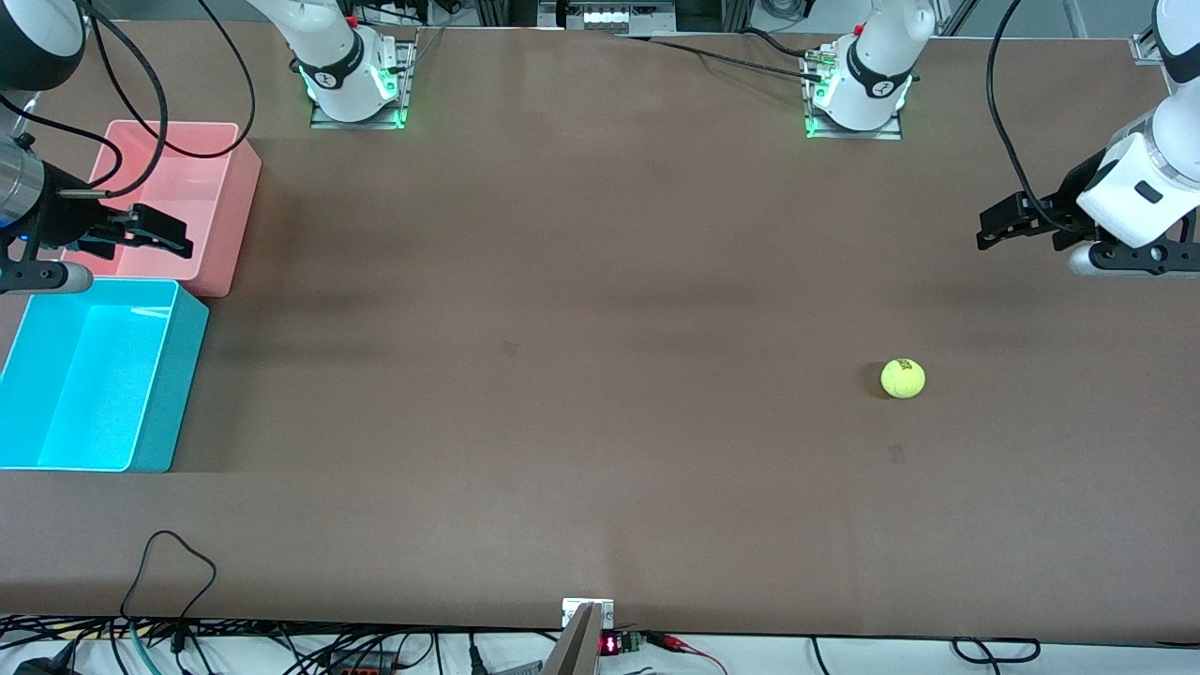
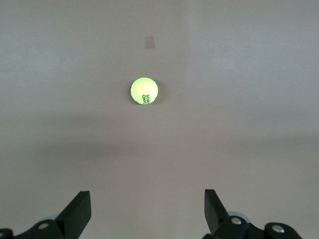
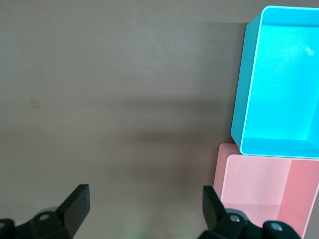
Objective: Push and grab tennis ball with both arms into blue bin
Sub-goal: 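Lower the left gripper beside the tennis ball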
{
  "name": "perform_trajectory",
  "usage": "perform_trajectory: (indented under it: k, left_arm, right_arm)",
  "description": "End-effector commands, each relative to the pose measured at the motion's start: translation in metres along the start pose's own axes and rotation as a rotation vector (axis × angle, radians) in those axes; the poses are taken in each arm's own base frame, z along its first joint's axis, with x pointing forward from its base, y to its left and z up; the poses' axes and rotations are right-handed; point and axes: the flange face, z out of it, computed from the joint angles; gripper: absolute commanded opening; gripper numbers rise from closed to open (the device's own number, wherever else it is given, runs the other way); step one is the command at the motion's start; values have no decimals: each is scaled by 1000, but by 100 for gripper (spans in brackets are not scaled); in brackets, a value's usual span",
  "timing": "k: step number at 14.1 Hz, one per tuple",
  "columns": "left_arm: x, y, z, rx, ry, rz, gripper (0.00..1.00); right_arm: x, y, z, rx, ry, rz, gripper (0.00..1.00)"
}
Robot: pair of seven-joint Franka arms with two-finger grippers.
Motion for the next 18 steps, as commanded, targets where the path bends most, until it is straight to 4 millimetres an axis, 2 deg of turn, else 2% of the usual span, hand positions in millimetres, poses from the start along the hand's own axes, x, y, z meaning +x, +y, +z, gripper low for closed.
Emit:
perform_trajectory:
  k: [1, 4, 8, 10, 11, 13, 15, 16, 18]
  left_arm:
    - [-8, -1, -1, 11, -2, 2, 100]
    - [-3, -3, 6, 10, -13, 1, 100]
    - [35, -12, 61, 66, -36, 23, 100]
    - [55, -20, 92, 65, -46, 102, 100]
    - [66, -35, 110, 58, -45, 160, 93]
    - [84, -69, 152, 26, -66, 273, 48]
    - [92, -85, 181, 14, -85, 333, 13]
    - [95, -92, 193, 7, -94, 416, 2]
    - [105, -112, 223, -4, -76, 660, 0]
  right_arm:
    - [-5, -1, -4, 10, -3, 2, 100]
    - [-5, -2, -4, 6, -1, 1, 100]
    - [-4, -5, -6, -2, 11, -7, 100]
    - [-3, -4, -5, -2, 11, -8, 100]
    - [-3, -5, -6, -2, 14, -10, 100]
    - [-2, -7, -7, -2, 21, -13, 100]
    - [-2, -8, -8, -3, 24, -11, 100]
    - [-2, -10, -8, -4, 26, -13, 100]
    - [-1, -9, -8, -4, 29, -11, 100]
